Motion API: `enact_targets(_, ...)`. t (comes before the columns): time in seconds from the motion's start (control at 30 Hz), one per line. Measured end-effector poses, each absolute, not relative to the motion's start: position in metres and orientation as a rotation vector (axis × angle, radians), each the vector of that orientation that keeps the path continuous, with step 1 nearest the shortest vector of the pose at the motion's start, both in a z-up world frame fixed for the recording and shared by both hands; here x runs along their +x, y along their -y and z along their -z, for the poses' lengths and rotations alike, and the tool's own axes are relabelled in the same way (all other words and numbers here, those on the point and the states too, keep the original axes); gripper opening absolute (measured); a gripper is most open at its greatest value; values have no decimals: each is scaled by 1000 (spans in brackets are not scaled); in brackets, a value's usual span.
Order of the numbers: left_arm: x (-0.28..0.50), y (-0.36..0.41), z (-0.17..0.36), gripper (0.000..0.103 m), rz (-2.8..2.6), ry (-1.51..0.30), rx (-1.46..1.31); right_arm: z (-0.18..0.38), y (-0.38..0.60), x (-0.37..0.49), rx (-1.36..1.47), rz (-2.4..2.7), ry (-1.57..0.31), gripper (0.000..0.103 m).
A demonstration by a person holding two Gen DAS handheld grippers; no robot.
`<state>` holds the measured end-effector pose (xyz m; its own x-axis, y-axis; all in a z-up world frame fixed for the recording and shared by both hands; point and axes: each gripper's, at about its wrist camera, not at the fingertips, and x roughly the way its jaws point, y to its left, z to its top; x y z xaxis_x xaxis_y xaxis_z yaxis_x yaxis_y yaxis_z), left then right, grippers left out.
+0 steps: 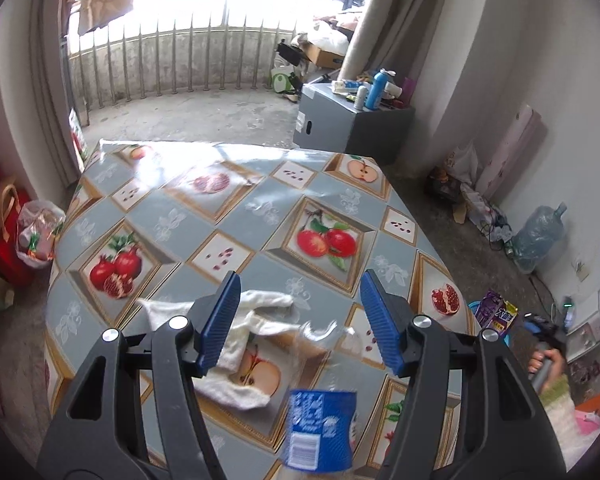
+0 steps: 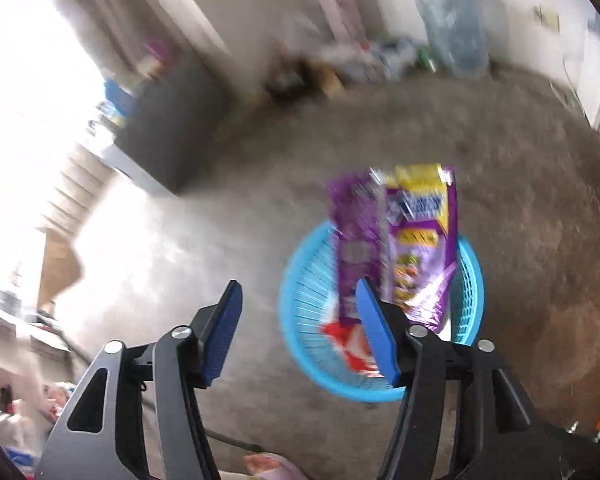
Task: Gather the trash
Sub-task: 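Grasp the clear Pepsi bottle around its blue label with the right tool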
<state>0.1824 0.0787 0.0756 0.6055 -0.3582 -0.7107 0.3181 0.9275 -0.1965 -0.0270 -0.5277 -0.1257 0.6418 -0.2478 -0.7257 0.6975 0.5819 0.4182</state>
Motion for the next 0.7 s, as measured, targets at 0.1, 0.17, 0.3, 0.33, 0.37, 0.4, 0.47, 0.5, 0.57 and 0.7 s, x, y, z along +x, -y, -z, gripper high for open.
enact_targets(0.1, 173, -96, -67, 58, 379, -839, -80, 64, 486, -35, 725, 521, -580, 61)
enact_targets(0.17, 165, -107, -59, 58, 369, -847, -93, 32, 452, -32, 711, 414, -541, 63)
enact_targets(0.3, 148, -129, -41, 58, 370, -876, -129, 5, 359, -5, 730, 140, -560, 66)
enact_targets(0.33, 144, -134, -34, 58, 374, -888, -139, 6, 335, 4, 742, 76, -582, 66)
enact_targets(0.37, 140, -137, -29, 58, 380, -901, -150, 8, 312, 14, 761, -10, -611, 66)
enact_targets(0.4, 135, -141, -22, 57, 389, -917, -163, 11, 290, 25, 782, -91, -641, 66)
enact_targets(0.47, 125, -146, -6, 46, 410, -952, -197, 21, 237, 50, 824, -245, -728, 66)
enact_targets(0.5, 122, -147, 2, 41, 424, -974, -215, 29, 210, 64, 827, -307, -782, 66)
enact_targets(0.57, 115, -145, 21, 32, 453, -1032, -252, 38, 169, 83, 837, -374, -870, 66)
enact_targets(0.7, 106, -142, 45, 17, 493, -1089, -310, 62, 117, 110, 860, -469, -1002, 66)
